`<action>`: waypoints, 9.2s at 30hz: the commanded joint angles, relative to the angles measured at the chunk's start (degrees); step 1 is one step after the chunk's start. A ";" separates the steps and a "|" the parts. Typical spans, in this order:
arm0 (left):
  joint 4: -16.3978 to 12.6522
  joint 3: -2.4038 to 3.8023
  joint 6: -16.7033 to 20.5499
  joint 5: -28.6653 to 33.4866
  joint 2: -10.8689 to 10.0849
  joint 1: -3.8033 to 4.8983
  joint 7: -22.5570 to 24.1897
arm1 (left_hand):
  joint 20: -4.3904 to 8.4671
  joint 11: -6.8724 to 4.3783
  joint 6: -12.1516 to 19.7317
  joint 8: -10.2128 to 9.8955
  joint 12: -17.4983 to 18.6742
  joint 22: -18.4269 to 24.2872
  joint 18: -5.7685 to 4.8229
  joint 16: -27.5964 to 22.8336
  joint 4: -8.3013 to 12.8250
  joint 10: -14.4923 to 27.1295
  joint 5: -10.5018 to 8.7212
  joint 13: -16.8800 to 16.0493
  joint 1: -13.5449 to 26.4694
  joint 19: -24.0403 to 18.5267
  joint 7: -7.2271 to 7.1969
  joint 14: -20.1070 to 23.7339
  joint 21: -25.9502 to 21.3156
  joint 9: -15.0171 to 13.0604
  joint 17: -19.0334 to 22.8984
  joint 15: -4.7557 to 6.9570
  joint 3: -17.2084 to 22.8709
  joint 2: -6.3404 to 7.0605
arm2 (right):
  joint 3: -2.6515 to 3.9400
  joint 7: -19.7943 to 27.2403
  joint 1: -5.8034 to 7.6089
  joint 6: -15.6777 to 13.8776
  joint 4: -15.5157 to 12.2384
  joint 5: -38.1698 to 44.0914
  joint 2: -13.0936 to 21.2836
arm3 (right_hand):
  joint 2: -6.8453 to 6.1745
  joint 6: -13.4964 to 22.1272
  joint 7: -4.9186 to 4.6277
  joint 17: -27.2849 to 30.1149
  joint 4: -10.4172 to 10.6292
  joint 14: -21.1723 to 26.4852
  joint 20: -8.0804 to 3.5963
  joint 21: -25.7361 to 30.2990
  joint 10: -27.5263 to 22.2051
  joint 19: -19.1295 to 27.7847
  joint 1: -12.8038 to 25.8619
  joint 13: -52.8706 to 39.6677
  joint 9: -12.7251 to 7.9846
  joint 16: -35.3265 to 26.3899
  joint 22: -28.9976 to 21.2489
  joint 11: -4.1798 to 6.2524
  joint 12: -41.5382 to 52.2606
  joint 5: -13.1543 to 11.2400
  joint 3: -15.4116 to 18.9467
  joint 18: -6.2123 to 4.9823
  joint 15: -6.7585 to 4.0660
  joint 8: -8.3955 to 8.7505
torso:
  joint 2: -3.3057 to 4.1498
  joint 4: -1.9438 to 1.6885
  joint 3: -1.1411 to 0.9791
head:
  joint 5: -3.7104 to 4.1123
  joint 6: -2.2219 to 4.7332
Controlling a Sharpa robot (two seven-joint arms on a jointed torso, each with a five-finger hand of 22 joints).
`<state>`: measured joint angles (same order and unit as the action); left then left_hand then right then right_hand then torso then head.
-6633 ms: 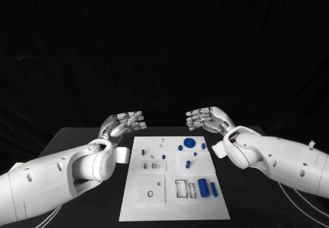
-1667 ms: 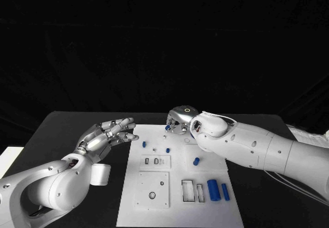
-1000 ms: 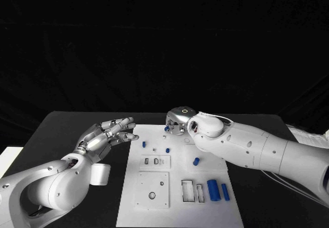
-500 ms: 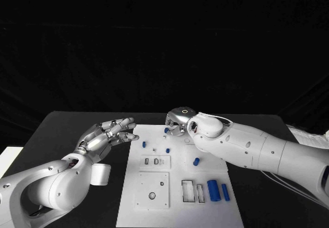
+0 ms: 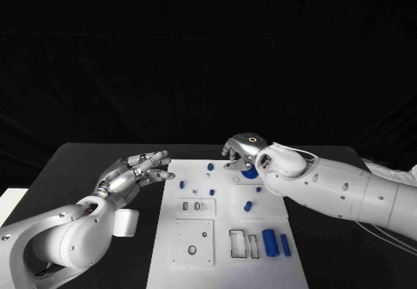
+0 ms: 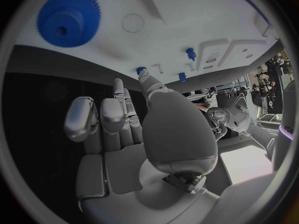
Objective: Assemble the parts on the task board
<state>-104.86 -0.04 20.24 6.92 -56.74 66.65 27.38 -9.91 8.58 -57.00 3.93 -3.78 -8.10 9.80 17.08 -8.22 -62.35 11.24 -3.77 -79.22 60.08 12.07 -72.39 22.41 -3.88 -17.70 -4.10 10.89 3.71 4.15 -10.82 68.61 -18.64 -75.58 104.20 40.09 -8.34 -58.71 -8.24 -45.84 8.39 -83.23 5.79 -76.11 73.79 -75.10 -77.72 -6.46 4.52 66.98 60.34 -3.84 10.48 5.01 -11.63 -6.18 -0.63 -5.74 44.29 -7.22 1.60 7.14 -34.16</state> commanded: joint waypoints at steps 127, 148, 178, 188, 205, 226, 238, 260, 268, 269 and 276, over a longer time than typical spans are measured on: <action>0.60 0.03 -1.45 0.73 0.60 0.06 -0.39 | -0.37 -0.10 0.50 -0.22 0.11 0.16 0.56 -0.71 0.66 0.60 -0.18 0.01 -0.44 -0.64 0.13 0.86 -0.35 0.04 -0.29 -0.16 0.22 -0.02 | -1.37 -5.64 -2.41 2.58 -4.26 -0.90 -4.74 | 4.38 -5.63 2.48 -40.75 -1.27 -6.07 -2.54 -10.76 16.21 -11.15 -2.51 -83.54 0.36 21.76 21.82 2.75 79.52 4.79 -0.97 4.46 -2.22 -2.24 | 0.32 1.05 -0.39 | -1.83 -0.92; 0.51 0.03 -1.24 0.73 0.42 0.07 -0.56 | -0.38 -0.09 0.55 -0.22 0.10 0.18 0.58 -0.76 0.75 0.66 -0.18 0.01 -0.49 -0.68 0.13 0.90 -0.35 0.03 -0.38 -0.16 0.28 -0.08 | -1.39 -6.25 -2.34 6.63 -2.78 -2.88 -5.03 | 4.24 3.52 -0.83 -40.73 8.38 -6.05 0.20 -10.84 15.16 -11.14 17.45 -82.15 -0.50 21.74 22.02 -0.36 77.65 6.26 13.61 4.47 0.60 1.73 | 0.35 1.03 -0.36 | -1.51 -0.78; 0.47 0.03 -1.09 0.73 0.06 0.07 -0.60 | -0.35 -0.09 0.72 -0.24 0.11 0.19 0.61 -0.87 1.26 0.84 -0.16 0.02 -0.99 -0.72 0.14 0.95 -0.30 0.04 -0.56 -0.12 0.50 -0.04 | -0.90 1.72 -2.76 -12.66 -8.90 -9.23 3.21 | 7.41 1.28 -0.04 -41.07 7.61 -6.11 -0.43 -11.28 15.43 -11.67 13.20 -82.50 -0.55 21.85 23.06 0.37 78.04 11.44 15.73 4.69 -0.07 1.85 | 0.31 1.18 -0.39 | -0.81 -0.38; 1.02 0.02 -1.21 0.74 -0.10 0.07 -0.54 | -0.36 -0.08 0.73 -0.23 0.10 0.19 0.60 -0.89 1.27 0.85 -0.17 0.01 -0.96 -0.72 0.16 0.95 -0.29 0.03 -0.60 -0.13 0.51 -0.07 | -0.29 15.19 -2.25 -2.75 -9.53 -33.76 13.97 | 6.18 1.21 -0.18 -39.71 -2.23 -5.81 -0.56 -10.71 14.66 -11.04 -2.16 -81.59 -0.63 21.23 21.93 0.38 76.58 7.16 13.11 4.45 -0.18 1.98 | 0.21 2.24 -0.71 | -1.06 0.07; 2.94 0.00 -1.65 0.74 0.93 0.04 -0.50 | -0.36 -0.09 0.71 -0.21 0.08 0.19 0.60 -0.90 1.28 0.82 -0.17 0.00 -0.96 -0.73 0.15 0.95 -0.28 0.03 -0.62 -0.13 0.53 -0.10 | -0.26 18.09 -2.67 3.28 -2.89 -35.69 17.77 | 5.38 1.43 -0.36 -40.07 -5.40 -5.89 -0.44 -10.75 14.85 -11.11 -4.67 -81.83 -0.70 21.36 22.07 0.25 76.91 7.55 12.37 4.48 -0.04 2.10 | 0.19 2.88 -1.64 | -0.86 0.42; 3.38 0.00 -1.68 0.74 1.01 0.03 -0.53 | -0.36 -0.09 0.71 -0.21 0.08 0.19 0.60 -0.90 1.28 0.82 -0.17 0.00 -0.96 -0.73 0.15 0.95 -0.28 0.03 -0.62 -0.13 0.53 -0.10 | -0.25 17.64 -4.33 3.96 0.07 -34.24 16.36 | 6.29 0.82 -0.27 -40.38 -5.40 -5.96 -0.41 -10.82 14.96 -11.21 -3.79 -81.96 -0.58 21.49 22.24 0.30 77.10 7.31 12.07 4.52 -0.03 1.78 | 0.10 2.85 -1.40 | -0.91 -0.35; 3.33 0.00 -1.76 0.74 1.06 0.03 -0.61 | -0.36 -0.09 0.71 -0.21 0.08 0.19 0.60 -0.90 1.28 0.82 -0.17 0.00 -0.96 -0.73 0.15 0.95 -0.28 0.03 -0.62 -0.13 0.53 -0.10 | -0.25 17.87 -4.57 5.00 1.52 -34.42 14.77 | 9.17 -2.38 0.62 -40.68 -6.47 -6.03 -0.87 -10.99 15.48 -11.43 -4.21 -82.62 -0.35 21.60 22.64 1.06 78.08 4.13 9.07 4.60 -0.64 1.17 | 0.10 2.79 -1.42 | -0.84 -0.62; 3.28 0.00 -1.77 0.74 1.06 0.03 -0.75 | -0.37 -0.10 0.65 -0.16 0.02 0.19 0.60 -0.95 1.33 0.75 -0.18 -0.02 -0.91 -0.75 0.12 0.96 -0.25 0.00 -0.73 -0.13 0.57 -0.16 | -0.25 17.62 -4.66 5.26 1.79 -34.44 14.30 | 9.69 -4.37 1.26 -41.01 -7.33 -6.11 -1.29 -11.14 15.81 -11.62 -4.13 -83.03 -0.19 21.73 23.00 1.61 78.71 4.03 7.42 4.67 -1.09 0.90 | 0.10 2.83 -1.42 | -0.88 -0.62; 3.27 0.00 -1.82 0.74 1.07 0.03 -0.74 | -0.37 -0.10 0.65 -0.16 0.02 0.19 0.60 -0.95 1.33 0.75 -0.18 -0.02 -0.91 -0.75 0.12 0.96 -0.25 0.00 -0.73 -0.13 0.57 -0.16 | -0.06 18.72 -4.65 2.12 1.21 -35.01 14.21 | 12.06 -8.73 3.29 -41.25 -8.61 -6.16 -2.55 -11.28 16.08 -11.81 -4.36 -83.37 0.88 21.82 23.35 3.36 79.24 3.41 3.87 4.74 -2.55 -0.90 | 0.11 2.83 -1.47 | -0.94 -0.65; 3.29 0.00 -1.83 0.74 1.07 0.03 -0.74 | -0.37 -0.10 0.65 -0.16 0.02 0.19 0.60 -0.95 1.33 0.75 -0.18 -0.02 -0.91 -0.75 0.12 0.96 -0.25 0.00 -0.73 -0.13 0.57 -0.16 | 0.00 18.83 -4.65 1.67 0.96 -35.21 14.23 | 12.08 -8.78 3.33 -41.27 -8.65 -6.16 -2.60 -11.29 16.11 -11.83 -4.29 -83.41 0.90 21.83 23.38 3.40 79.31 3.47 3.76 4.75 -2.60 -0.91 | 0.10 2.82 -1.48 | -0.93 -0.64; 3.52 0.00 -1.83 0.77 1.06 0.03 -0.81 | -0.37 -0.10 0.65 -0.16 0.02 0.19 0.60 -0.95 1.33 0.75 -0.18 -0.02 -0.91 -0.75 0.12 0.96 -0.25 0.00 -0.73 -0.13 0.57 -0.16 | 0.51 16.56 -3.91 -2.68 -3.88 -35.73 14.58 | 11.43 -9.00 3.68 -41.29 -8.10 -6.17 -3.16 -11.27 16.21 -11.84 -1.20 -83.54 1.21 21.82 23.35 3.75 79.52 6.90 2.96 4.75 -3.00 -0.87 | -0.06 2.86 -1.37 | -0.94 -0.58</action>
<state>-101.38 -0.07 19.60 7.61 -55.79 66.64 26.38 -10.32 8.58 -56.80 3.93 -3.78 -7.99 9.80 16.36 -7.16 -61.94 11.24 -3.77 -79.84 59.67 12.26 -71.78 22.41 -3.88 -18.38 -4.30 11.48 3.70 4.57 6.75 64.50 -17.93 -78.59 68.76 54.72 2.65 -64.60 -6.64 -74.92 -0.38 -84.12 2.88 -87.20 84.01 -83.99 -80.89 -74.98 4.37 88.65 74.92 -0.38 89.81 11.44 -7.96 -2.61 -3.21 -5.43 44.32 -4.36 0.19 6.12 -34.78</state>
